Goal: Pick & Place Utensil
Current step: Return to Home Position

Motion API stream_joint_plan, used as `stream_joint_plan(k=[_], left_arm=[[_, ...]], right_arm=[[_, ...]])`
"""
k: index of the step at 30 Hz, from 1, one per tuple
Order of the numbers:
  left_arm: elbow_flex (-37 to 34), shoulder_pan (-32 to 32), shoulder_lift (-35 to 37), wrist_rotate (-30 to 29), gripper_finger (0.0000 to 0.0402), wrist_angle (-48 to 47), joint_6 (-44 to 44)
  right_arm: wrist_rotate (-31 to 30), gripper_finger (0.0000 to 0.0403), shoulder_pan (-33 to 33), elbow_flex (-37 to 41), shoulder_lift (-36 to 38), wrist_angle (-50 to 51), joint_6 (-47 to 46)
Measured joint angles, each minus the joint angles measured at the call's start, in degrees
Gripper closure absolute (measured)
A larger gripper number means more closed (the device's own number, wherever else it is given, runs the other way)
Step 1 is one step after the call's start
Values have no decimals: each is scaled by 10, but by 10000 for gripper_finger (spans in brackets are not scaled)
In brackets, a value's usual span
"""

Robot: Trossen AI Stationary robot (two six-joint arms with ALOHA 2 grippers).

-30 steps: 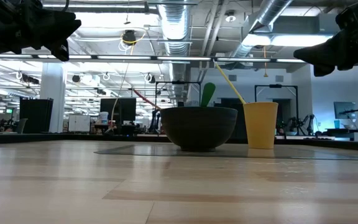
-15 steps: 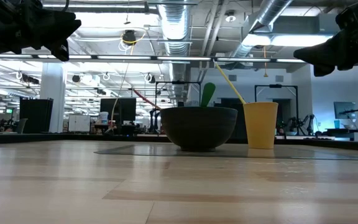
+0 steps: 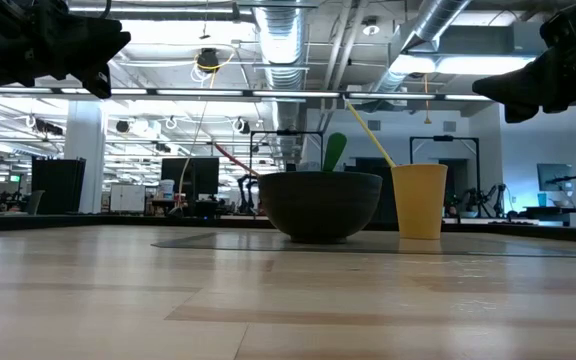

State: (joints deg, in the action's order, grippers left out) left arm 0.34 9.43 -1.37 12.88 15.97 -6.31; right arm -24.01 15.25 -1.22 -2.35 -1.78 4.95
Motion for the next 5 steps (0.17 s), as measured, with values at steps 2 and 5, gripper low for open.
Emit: stream_joint_plan(k=[2,5], left_arm=[[0,0,0,0,317,0,0],[0,0,0,0,317,0,0]], right_arm=[[0,397,0,0,0,0,0],[0,397,0,0,0,0,0]])
